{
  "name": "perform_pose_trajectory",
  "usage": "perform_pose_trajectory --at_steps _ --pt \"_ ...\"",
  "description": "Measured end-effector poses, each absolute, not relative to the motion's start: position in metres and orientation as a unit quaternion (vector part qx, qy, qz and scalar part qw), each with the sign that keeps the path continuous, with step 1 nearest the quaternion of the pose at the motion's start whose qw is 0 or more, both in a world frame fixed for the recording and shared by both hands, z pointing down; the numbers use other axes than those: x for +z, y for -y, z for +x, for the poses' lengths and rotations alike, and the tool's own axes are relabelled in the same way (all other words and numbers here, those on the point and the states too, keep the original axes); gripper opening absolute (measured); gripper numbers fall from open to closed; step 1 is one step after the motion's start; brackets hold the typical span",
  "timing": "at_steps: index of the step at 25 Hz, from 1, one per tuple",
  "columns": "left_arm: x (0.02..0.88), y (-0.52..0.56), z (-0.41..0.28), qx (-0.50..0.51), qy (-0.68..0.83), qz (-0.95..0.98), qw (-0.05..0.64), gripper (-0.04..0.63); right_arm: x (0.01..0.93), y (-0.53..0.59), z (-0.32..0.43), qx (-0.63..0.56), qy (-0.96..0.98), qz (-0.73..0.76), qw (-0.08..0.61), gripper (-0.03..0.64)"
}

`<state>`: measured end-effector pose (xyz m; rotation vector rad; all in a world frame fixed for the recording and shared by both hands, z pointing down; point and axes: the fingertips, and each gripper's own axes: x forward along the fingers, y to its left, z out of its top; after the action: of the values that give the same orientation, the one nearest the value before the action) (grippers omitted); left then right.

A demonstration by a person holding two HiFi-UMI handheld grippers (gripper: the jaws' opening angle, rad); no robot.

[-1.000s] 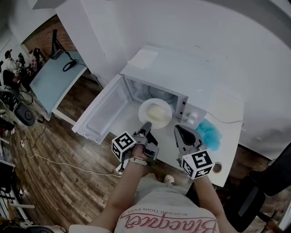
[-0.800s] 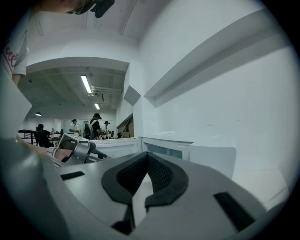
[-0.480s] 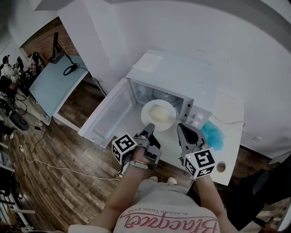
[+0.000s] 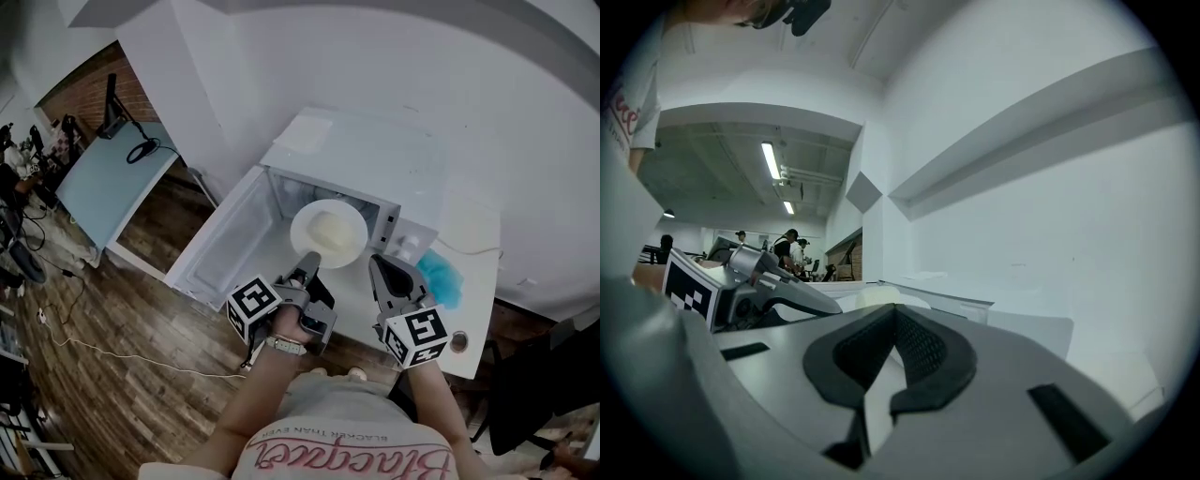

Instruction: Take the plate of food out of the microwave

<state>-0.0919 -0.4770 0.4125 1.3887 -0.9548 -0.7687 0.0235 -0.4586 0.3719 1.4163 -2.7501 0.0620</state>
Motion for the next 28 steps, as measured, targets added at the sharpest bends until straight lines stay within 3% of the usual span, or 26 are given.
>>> perform_pose_trajectory --at_steps 28 --pt "0.377 0.480 -0.072 -0.326 0.387 0.636 0.583 0.014 0.340 0.463 0.033 -0.023 0.869 0.493 0.006 0.009"
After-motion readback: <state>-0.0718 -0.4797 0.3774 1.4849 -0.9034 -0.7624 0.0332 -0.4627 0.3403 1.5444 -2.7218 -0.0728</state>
